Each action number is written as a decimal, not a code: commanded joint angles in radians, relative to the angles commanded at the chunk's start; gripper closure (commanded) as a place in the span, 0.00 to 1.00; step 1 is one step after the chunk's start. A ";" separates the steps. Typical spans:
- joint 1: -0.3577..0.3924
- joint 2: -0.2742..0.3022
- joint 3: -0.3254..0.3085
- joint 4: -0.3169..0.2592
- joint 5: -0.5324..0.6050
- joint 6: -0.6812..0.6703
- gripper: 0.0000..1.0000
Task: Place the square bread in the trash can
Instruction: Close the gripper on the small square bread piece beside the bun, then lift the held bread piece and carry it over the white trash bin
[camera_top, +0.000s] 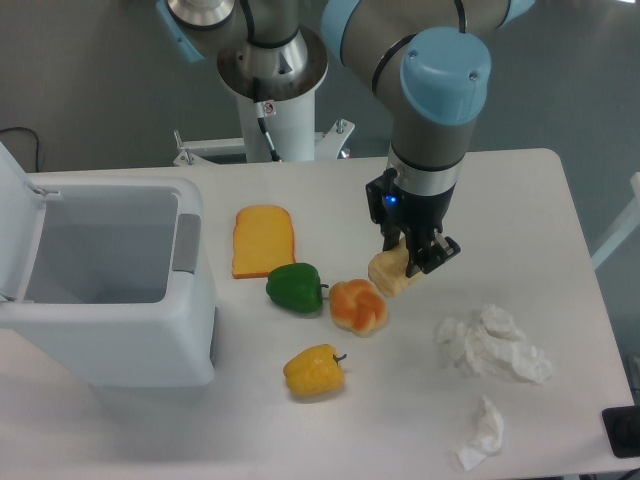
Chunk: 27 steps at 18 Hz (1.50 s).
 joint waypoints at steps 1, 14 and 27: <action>-0.002 0.008 0.000 0.000 0.000 -0.009 0.51; -0.015 0.074 0.023 0.047 -0.158 -0.383 0.51; -0.107 0.156 0.012 0.129 -0.333 -0.785 0.51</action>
